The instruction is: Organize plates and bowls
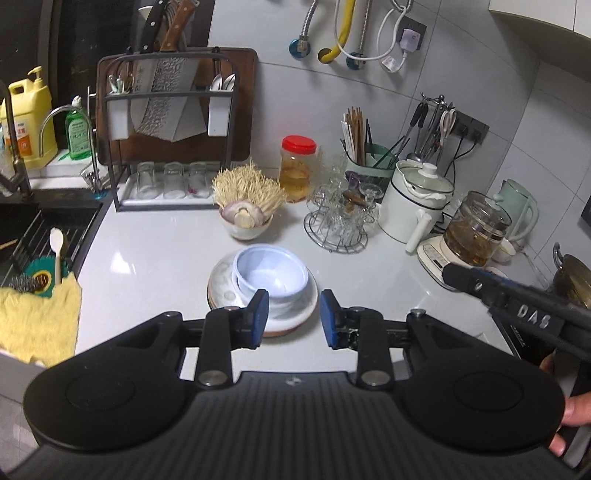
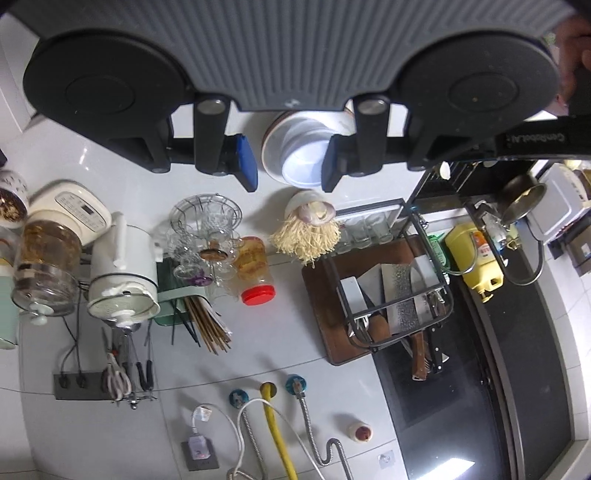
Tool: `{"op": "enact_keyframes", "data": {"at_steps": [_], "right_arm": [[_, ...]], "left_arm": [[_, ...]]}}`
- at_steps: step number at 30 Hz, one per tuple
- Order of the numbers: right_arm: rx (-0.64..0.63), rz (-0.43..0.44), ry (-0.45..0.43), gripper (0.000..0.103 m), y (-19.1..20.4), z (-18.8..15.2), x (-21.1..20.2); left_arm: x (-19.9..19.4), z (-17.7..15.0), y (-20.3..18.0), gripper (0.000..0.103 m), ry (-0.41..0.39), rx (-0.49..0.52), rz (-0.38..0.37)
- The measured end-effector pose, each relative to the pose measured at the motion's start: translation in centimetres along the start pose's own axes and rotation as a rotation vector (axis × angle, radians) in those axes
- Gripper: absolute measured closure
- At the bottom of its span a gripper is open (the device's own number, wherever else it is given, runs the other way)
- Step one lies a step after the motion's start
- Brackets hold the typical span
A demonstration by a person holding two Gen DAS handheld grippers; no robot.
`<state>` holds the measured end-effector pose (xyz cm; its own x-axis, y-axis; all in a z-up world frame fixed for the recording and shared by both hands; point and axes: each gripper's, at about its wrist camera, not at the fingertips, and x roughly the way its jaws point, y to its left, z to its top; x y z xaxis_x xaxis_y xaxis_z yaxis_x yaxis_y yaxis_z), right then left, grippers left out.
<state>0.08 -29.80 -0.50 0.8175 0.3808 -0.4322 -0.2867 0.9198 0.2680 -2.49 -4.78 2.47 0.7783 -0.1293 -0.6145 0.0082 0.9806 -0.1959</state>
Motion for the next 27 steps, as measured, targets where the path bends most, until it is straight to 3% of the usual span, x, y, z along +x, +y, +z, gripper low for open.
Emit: {"op": "enact_keyframes", "data": {"at_steps": [10,14,18,27], "right_arm": [[-0.051,0.027,0.067,0.061,0.9,-4.6,-2.4],[-0.032,0.011,0.072,0.061,0.6,-5.1,-2.9],[-0.019,-0.01,0.057,0.036,0.3,-5.4,-3.6],[-0.035,-0.032,0.047,0.034,0.0,-5.5,-4.4]], "left_arm": [[-1.9,-3.7,-0.8,0.06,0.02,0.006,0.014],[-2.5,-4.9,-1.1,0.052,0.026,0.009,0.009],[-3.1,-5.9,-1.4,0.04,0.022,0.026,0.041],[-4.4,-6.5,-2.1,0.015,0.008,0.062,0.081]]}}
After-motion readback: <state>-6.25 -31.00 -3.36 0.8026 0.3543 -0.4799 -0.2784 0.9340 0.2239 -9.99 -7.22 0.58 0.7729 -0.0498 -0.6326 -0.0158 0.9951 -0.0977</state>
